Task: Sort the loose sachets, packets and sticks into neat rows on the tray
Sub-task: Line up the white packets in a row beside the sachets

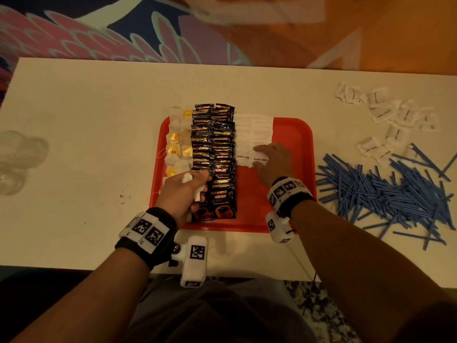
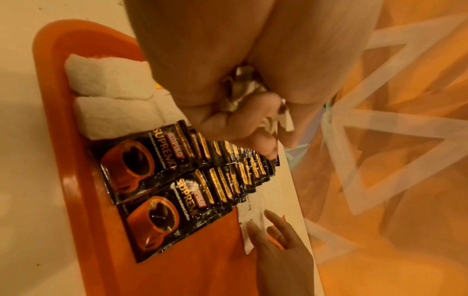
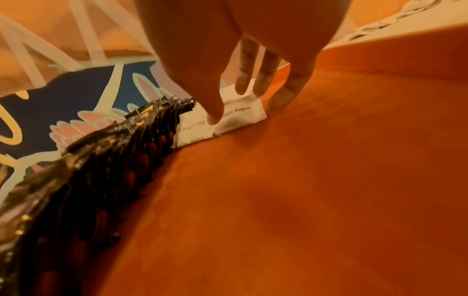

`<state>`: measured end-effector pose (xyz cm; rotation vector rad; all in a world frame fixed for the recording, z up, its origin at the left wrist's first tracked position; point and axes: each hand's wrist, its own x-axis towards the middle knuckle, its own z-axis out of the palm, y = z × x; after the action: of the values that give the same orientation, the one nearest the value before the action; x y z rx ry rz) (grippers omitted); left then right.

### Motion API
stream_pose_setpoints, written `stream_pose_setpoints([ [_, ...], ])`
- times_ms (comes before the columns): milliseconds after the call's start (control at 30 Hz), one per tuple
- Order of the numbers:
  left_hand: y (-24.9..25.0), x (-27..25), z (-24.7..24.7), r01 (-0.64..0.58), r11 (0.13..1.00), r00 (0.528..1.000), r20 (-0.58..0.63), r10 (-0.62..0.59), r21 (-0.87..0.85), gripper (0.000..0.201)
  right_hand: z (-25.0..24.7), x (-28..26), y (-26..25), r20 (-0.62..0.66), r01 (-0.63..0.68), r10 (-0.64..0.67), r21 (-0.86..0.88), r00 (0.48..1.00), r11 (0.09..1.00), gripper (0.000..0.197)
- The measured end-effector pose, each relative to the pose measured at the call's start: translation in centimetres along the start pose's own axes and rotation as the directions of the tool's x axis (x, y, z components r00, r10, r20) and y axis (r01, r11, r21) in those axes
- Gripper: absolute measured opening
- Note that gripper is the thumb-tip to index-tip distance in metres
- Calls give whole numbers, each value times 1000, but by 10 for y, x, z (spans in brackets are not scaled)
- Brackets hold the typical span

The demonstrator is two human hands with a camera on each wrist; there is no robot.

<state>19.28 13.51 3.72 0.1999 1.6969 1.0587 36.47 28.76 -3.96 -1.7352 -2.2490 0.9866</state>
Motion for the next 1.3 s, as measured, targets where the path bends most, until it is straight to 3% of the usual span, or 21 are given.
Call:
stream_pose_setpoints([
  [133, 5, -4, 10, 63, 995, 997, 52, -59, -72, 32, -15, -13, -5, -51, -5, 9, 78, 999, 997, 33],
  [300, 12, -12, 30, 130, 980, 988, 100, -115, -149, 56, -39, -45, -34, -44, 71, -59, 392, 997, 917, 12],
  [400, 15, -20, 45, 135, 973, 983, 145, -109, -185, 64, -52, -64, -49, 35, 126, -159, 455, 987, 881, 10],
  [500, 16, -28, 58, 120, 986, 979, 180, -99, -115, 76, -62, -77, -55, 178, 74, -185, 498, 966, 864, 17],
  [600, 15, -36, 71, 99, 995, 976, 198, -90, -34, 85, -70, -87, -54, 207, 42, -174, 522, 963, 852, 8],
  [667, 14, -43, 77, 76, 997, 978, 197, -72, -14, 80, -74, -92, -51, 192, 32, -157, 530, 969, 847, 2],
  [767, 10, -49, 81, 41, 997, 967, 253, -25, -60, 73, -78, -99, -46, 154, -26, -80, 585, 985, 811, 14],
  [900, 5, -52, 79, 7, 989, 960, 278, 35, -149, 59, -83, -103, -39, 163, -163, 62, 730, 985, 664, 15],
  [1033, -1, -56, 79, -45, 987, 962, 261, 85, -157, 44, -90, -107, -38, 162, -155, 46, 763, 986, 627, 17],
  [1167, -1, -54, 81, -103, 986, 979, 160, 124, -130, 19, -93, -108, -40, 209, -201, 56, 774, 976, 601, 17],
  [1300, -1, -53, 84, -196, 979, 970, 134, 203, -64, 14, -96, -111, -42, 325, -350, 129, 865, 937, 360, 15],
])
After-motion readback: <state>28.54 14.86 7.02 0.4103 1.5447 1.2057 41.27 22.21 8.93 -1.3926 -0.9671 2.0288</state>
